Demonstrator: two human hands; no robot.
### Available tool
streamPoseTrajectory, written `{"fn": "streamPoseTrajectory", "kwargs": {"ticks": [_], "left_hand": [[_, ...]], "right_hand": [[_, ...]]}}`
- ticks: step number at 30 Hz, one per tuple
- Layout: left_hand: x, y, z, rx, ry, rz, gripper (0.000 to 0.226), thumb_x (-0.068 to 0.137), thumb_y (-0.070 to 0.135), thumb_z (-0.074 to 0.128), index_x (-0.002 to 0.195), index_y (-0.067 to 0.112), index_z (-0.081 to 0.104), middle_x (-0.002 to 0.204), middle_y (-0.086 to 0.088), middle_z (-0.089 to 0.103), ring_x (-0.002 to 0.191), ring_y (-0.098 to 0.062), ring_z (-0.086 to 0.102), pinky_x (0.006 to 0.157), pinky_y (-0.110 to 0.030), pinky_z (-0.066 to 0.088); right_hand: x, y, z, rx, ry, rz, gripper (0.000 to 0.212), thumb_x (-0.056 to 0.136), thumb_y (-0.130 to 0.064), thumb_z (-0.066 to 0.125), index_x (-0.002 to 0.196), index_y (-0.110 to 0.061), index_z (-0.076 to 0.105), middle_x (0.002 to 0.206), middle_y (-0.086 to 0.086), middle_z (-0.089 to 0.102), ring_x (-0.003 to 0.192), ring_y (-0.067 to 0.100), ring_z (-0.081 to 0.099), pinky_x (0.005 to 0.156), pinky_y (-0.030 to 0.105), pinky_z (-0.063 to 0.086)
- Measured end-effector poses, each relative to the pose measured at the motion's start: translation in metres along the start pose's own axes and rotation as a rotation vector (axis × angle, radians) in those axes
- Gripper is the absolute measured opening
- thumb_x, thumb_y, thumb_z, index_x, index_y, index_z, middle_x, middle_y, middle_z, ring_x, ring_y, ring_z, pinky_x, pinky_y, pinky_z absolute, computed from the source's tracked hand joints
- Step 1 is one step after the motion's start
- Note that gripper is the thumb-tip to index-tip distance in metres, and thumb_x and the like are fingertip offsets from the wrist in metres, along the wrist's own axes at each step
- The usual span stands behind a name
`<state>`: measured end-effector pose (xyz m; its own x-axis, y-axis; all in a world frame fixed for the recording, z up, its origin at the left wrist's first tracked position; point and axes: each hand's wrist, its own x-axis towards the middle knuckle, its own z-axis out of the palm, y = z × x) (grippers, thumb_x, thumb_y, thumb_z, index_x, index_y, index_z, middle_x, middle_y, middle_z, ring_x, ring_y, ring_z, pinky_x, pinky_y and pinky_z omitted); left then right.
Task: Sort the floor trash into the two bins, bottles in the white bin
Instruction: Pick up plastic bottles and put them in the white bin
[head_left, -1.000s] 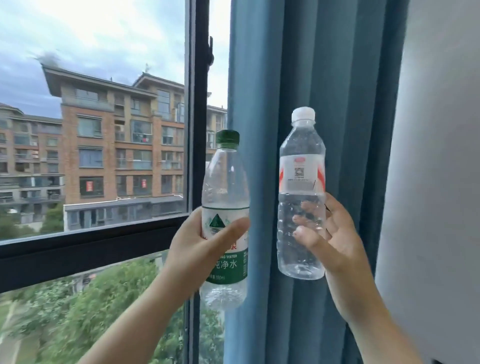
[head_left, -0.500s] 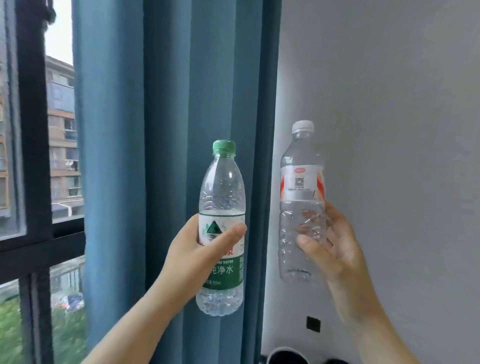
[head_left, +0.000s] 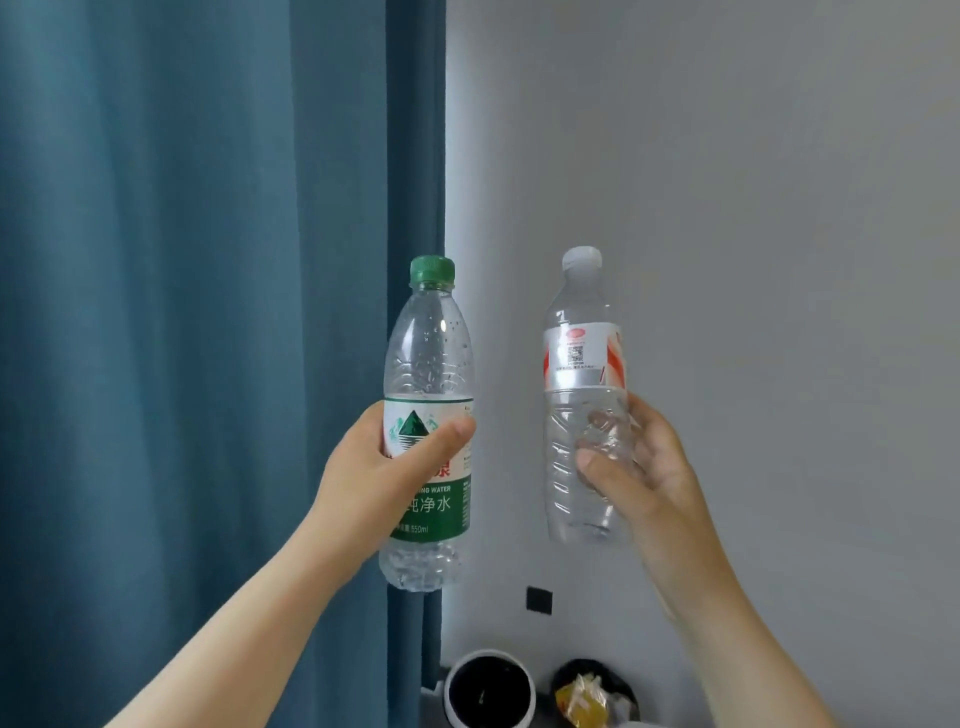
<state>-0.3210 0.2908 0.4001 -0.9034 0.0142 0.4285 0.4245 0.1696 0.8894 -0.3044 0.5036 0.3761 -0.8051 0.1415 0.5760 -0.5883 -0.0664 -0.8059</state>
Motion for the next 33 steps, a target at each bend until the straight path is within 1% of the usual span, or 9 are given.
{"fn": "streamPoseTrajectory", "kwargs": {"ticks": [3, 8, 14, 17, 21, 25, 26, 29, 33], "left_hand": [[0.022, -0.022, 0.029, 0.007, -0.037, -0.033, 0.057, 0.058, 0.066, 0.069, 0.102, 0.031, 0.063, 0.094, 0.009, 0.074, 0.085, -0.009, 0.071, 0.082, -0.038, 0.057], [0.063, -0.072, 0.067, 0.018, -0.089, -0.112, 0.051, 0.064, 0.063, 0.072, 0.103, 0.031, 0.062, 0.095, 0.008, 0.074, 0.086, -0.011, 0.071, 0.084, -0.04, 0.057], [0.121, -0.145, 0.097, -0.009, -0.112, -0.233, 0.056, 0.057, 0.062, 0.068, 0.103, 0.03, 0.063, 0.094, 0.007, 0.074, 0.087, -0.013, 0.071, 0.082, -0.037, 0.056], [0.149, -0.185, 0.103, -0.018, -0.132, -0.322, 0.059, 0.056, 0.063, 0.067, 0.104, 0.03, 0.063, 0.094, 0.007, 0.074, 0.087, -0.012, 0.071, 0.083, -0.038, 0.057], [0.181, -0.239, 0.115, -0.037, -0.16, -0.439, 0.053, 0.063, 0.06, 0.074, 0.104, 0.028, 0.064, 0.093, 0.005, 0.075, 0.087, -0.016, 0.072, 0.084, -0.042, 0.057], [0.208, -0.285, 0.133, -0.034, -0.163, -0.526, 0.056, 0.061, 0.06, 0.077, 0.104, 0.026, 0.065, 0.093, 0.003, 0.075, 0.085, -0.017, 0.072, 0.082, -0.042, 0.058], [0.215, -0.296, 0.139, -0.032, -0.164, -0.548, 0.055, 0.061, 0.059, 0.077, 0.103, 0.026, 0.065, 0.092, 0.003, 0.075, 0.085, -0.017, 0.072, 0.082, -0.042, 0.058], [0.237, -0.328, 0.156, -0.01, -0.155, -0.604, 0.049, 0.067, 0.055, 0.076, 0.103, 0.023, 0.064, 0.092, 0.0, 0.074, 0.084, -0.02, 0.072, 0.08, -0.042, 0.059], [0.263, -0.368, 0.18, 0.053, -0.119, -0.677, 0.053, 0.063, 0.057, 0.075, 0.1, 0.021, 0.062, 0.09, -0.003, 0.074, 0.082, -0.021, 0.072, 0.08, -0.044, 0.059]], "right_hand": [[0.015, 0.025, -0.023, -0.039, 0.029, 0.04, 0.065, 0.072, -0.027, 0.068, 0.133, -0.035, 0.047, 0.125, -0.009, 0.063, 0.111, 0.009, 0.063, 0.08, 0.022, 0.054], [0.039, 0.076, -0.051, -0.079, 0.057, 0.14, 0.061, 0.073, -0.028, 0.071, 0.129, -0.038, 0.049, 0.12, -0.014, 0.065, 0.108, 0.003, 0.063, 0.079, 0.022, 0.052], [0.086, 0.154, -0.07, -0.16, 0.09, 0.277, 0.055, 0.082, -0.015, 0.073, 0.128, -0.034, 0.05, 0.118, -0.009, 0.065, 0.101, 0.006, 0.066, 0.085, 0.029, 0.052], [0.108, 0.193, -0.074, -0.184, 0.092, 0.369, 0.053, 0.086, -0.012, 0.067, 0.132, -0.031, 0.048, 0.12, -0.006, 0.063, 0.101, 0.008, 0.066, 0.076, 0.022, 0.052], [0.129, 0.241, -0.079, -0.235, 0.088, 0.487, 0.054, 0.086, -0.017, 0.067, 0.133, -0.032, 0.045, 0.12, -0.007, 0.061, 0.102, 0.008, 0.063, 0.072, 0.019, 0.049], [0.149, 0.289, -0.09, -0.253, 0.092, 0.613, 0.054, 0.087, -0.015, 0.066, 0.134, -0.031, 0.044, 0.12, -0.007, 0.059, 0.099, 0.006, 0.062, 0.056, 0.012, 0.05], [0.154, 0.301, -0.093, -0.26, 0.087, 0.643, 0.055, 0.087, -0.016, 0.066, 0.135, -0.03, 0.044, 0.121, -0.006, 0.058, 0.101, 0.008, 0.062, 0.056, 0.013, 0.051], [0.172, 0.338, -0.105, -0.272, 0.067, 0.715, 0.054, 0.087, -0.018, 0.067, 0.135, -0.031, 0.044, 0.123, -0.006, 0.058, 0.106, 0.015, 0.062, 0.071, 0.024, 0.055], [0.196, 0.39, -0.124, -0.264, 0.051, 0.796, 0.049, 0.086, -0.02, 0.068, 0.126, -0.035, 0.045, 0.122, -0.006, 0.058, 0.106, 0.017, 0.063, 0.088, 0.039, 0.055]]}}
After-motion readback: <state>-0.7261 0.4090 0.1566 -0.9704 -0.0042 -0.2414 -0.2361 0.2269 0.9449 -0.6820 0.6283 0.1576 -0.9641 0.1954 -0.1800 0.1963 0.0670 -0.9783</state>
